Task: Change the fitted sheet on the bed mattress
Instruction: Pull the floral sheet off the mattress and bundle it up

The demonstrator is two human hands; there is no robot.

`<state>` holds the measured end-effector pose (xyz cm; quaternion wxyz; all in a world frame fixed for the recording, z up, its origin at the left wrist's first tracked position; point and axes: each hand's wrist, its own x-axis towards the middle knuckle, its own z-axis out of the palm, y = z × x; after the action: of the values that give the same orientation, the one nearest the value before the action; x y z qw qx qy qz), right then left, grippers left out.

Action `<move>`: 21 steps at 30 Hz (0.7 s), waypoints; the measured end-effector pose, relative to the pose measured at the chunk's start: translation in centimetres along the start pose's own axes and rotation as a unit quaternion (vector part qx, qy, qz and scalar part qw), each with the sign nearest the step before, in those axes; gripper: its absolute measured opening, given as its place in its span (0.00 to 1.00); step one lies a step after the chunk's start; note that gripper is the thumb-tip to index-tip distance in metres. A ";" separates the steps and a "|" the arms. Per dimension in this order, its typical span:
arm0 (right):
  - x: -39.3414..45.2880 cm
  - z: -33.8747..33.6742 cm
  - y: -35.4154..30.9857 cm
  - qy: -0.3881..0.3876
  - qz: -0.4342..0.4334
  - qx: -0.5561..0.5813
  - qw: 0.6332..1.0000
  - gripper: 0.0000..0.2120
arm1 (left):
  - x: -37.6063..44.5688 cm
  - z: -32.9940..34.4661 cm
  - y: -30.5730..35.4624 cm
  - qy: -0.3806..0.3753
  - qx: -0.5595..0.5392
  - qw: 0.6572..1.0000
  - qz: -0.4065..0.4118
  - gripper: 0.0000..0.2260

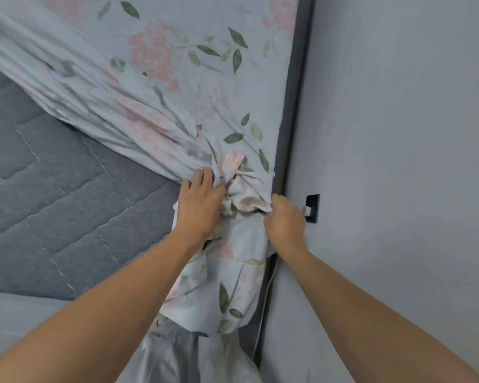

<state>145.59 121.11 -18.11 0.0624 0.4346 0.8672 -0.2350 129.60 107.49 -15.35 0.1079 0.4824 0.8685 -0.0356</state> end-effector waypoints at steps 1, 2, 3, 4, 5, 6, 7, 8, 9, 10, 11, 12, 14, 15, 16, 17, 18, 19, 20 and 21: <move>1.1 -0.4 0.0 0.022 -0.006 -0.008 1.000 0.10 | 0.7 0.1 -0.4 0.035 0.007 0.999 0.015 0.19; 2.5 -0.8 0.1 0.041 -0.012 -0.021 0.999 0.09 | 1.5 0.2 -0.8 0.056 0.007 0.998 0.027 0.21; 3.8 -1.2 0.1 0.054 -0.018 -0.037 0.998 0.08 | 2.3 0.3 -1.1 0.062 0.004 0.998 0.033 0.27; 5.1 -1.6 0.2 0.062 -0.022 -0.051 0.996 0.07 | 3.0 0.2 -1.4 0.058 -0.001 0.998 0.033 0.34; 6.0 -1.8 0.2 0.068 -0.022 -0.058 0.996 0.07 | 3.6 0.2 -1.6 0.047 -0.009 0.998 0.028 0.42; 6.6 -1.8 0.3 0.066 -0.022 -0.050 0.996 0.07 | 4.1 0.3 -1.8 0.028 -0.019 0.999 0.020 0.48; 6.9 -1.6 0.3 0.053 -0.023 -0.023 0.998 0.09 | 4.7 0.4 -1.9 0.005 -0.027 1.000 0.010 0.52; 6.9 -1.2 0.4 0.025 -0.026 0.027 0.999 0.12 | 5.2 0.5 -2.1 -0.015 -0.029 0.999 0.002 0.55; 6.6 -1.0 0.3 -0.016 -0.027 0.090 0.995 0.17 | 5.7 0.6 -2.2 -0.030 -0.023 0.999 -0.004 0.56; 6.4 -0.6 0.4 -0.053 -0.021 0.141 0.988 0.24 | 6.1 0.7 -2.4 -0.041 -0.015 0.999 -0.008 0.55; 6.3 -0.3 0.5 -0.073 -0.013 0.164 0.984 0.30 | 6.5 0.7 -2.5 -0.051 -0.008 0.999 -0.009 0.55; 6.4 0.0 0.5 -0.080 -0.010 0.163 0.983 0.32 | 6.7 0.6 -2.7 -0.060 -0.004 0.998 -0.008 0.54; 6.8 0.5 0.5 -0.062 -0.023 0.117 0.991 0.23 | 7.2 0.9 -2.8 -0.073 0.001 0.997 -0.008 0.50; 7.1 0.5 0.4 -0.050 -0.034 0.082 0.995 0.18 | 7.6 1.1 -2.8 -0.072 -0.005 0.997 -0.006 0.47; 7.6 0.3 0.2 -0.038 -0.050 0.049 0.997 0.15 | 8.1 1.2 -2.8 -0.069 -0.011 0.998 0.000 0.43; 8.2 -0.3 -0.3 -0.032 -0.064 0.018 0.997 0.13 | 8.7 1.1 -2.8 -0.058 -0.015 0.998 0.008 0.39; 9.1 -1.1 -0.8 -0.026 -0.074 0.000 0.997 0.13 | 9.4 0.8 -2.9 -0.039 -0.017 0.999 0.017 0.35; 10.3 -2.1 -1.5 -0.008 -0.080 -0.006 0.997 0.12 | 10.3 0.3 -3.0 -0.013 -0.016 0.999 0.027 0.30; 11.9 -3.2 -2.3 0.018 -0.084 -0.005 0.996 0.12 | 11.3 -0.4 -3.2 0.023 -0.011 0.999 0.035 0.26; 13.7 -4.5 -3.4 0.044 -0.090 -0.001 0.995 0.13 | 12.5 -1.3 -3.3 0.058 -0.003 0.997 0.041 0.22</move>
<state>134.97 131.34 -17.24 0.0038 0.3649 0.9049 -0.2192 120.18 116.32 -16.98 0.0604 0.5184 0.8530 -0.0008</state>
